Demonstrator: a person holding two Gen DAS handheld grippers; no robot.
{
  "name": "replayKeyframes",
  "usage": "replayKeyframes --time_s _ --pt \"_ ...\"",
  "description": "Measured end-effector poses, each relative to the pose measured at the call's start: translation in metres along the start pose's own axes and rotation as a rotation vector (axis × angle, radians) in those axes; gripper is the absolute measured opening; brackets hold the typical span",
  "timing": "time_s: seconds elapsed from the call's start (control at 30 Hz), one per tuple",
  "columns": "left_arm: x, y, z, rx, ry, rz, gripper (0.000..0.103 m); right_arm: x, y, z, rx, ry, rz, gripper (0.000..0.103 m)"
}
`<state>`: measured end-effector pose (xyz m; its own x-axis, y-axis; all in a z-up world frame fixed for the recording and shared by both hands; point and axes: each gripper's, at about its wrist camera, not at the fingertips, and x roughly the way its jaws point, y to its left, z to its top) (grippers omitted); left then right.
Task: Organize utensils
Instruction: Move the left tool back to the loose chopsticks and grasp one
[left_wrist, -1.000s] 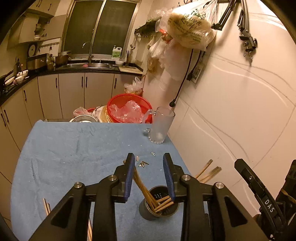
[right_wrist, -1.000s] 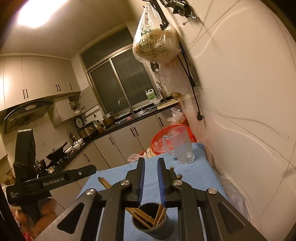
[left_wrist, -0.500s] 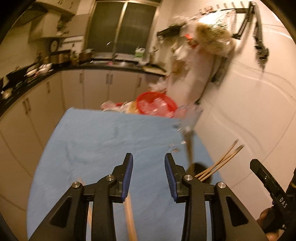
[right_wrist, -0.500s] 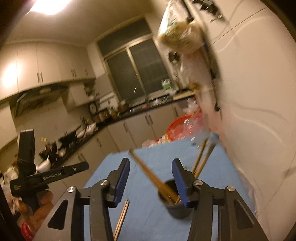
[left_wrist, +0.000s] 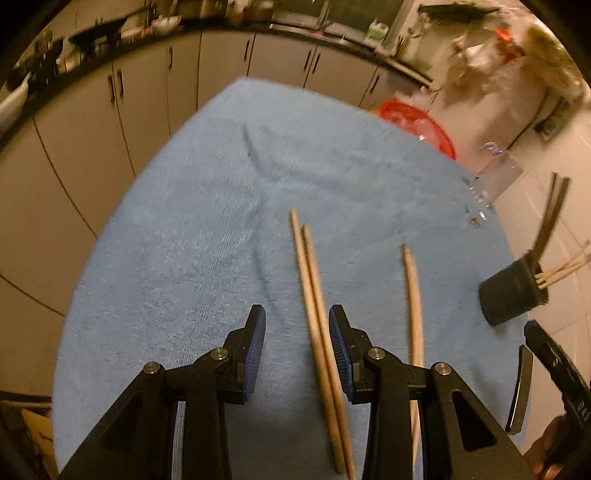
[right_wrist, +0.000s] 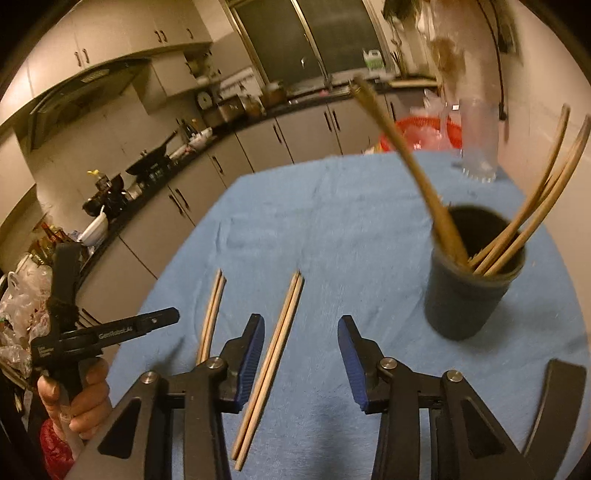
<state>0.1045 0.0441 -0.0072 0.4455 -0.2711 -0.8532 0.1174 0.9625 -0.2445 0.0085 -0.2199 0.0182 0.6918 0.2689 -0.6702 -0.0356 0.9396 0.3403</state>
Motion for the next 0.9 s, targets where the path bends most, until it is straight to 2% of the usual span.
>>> replayKeyframes --time_s 0.17,0.23,0.37,0.43,0.47,0.57,0.67,0.8,0.9 --pt "0.033 0.0 0.012 0.001 0.042 0.039 0.036 0.01 0.001 0.0 0.009 0.028 -0.017 0.044" --pt "0.046 0.0 0.018 -0.003 0.053 0.065 0.032 0.015 0.001 0.0 0.015 0.04 -0.022 0.044" --pt "0.053 -0.002 0.028 0.008 0.031 0.12 0.029 0.019 0.003 0.001 0.019 0.061 -0.032 0.044" --pt "0.054 0.002 0.029 0.006 0.027 0.149 0.016 0.024 0.003 0.003 0.026 0.079 -0.031 0.043" --pt "0.054 0.005 0.029 0.008 0.027 0.15 0.016 0.03 0.005 0.006 0.028 0.087 -0.032 0.041" --pt "0.05 0.017 0.022 0.004 0.009 0.116 0.015 0.045 0.008 0.01 0.033 0.123 -0.021 0.037" --pt "0.047 0.025 0.019 -0.001 -0.019 0.057 0.015 0.066 0.009 0.019 0.063 0.156 -0.015 0.036" --pt "0.047 0.038 0.017 -0.025 -0.044 -0.023 0.015 0.096 0.01 0.032 0.104 0.21 -0.004 0.03" --pt "0.045 0.046 0.019 -0.049 -0.042 -0.056 0.015 0.121 0.009 0.039 0.117 0.259 -0.026 0.025"
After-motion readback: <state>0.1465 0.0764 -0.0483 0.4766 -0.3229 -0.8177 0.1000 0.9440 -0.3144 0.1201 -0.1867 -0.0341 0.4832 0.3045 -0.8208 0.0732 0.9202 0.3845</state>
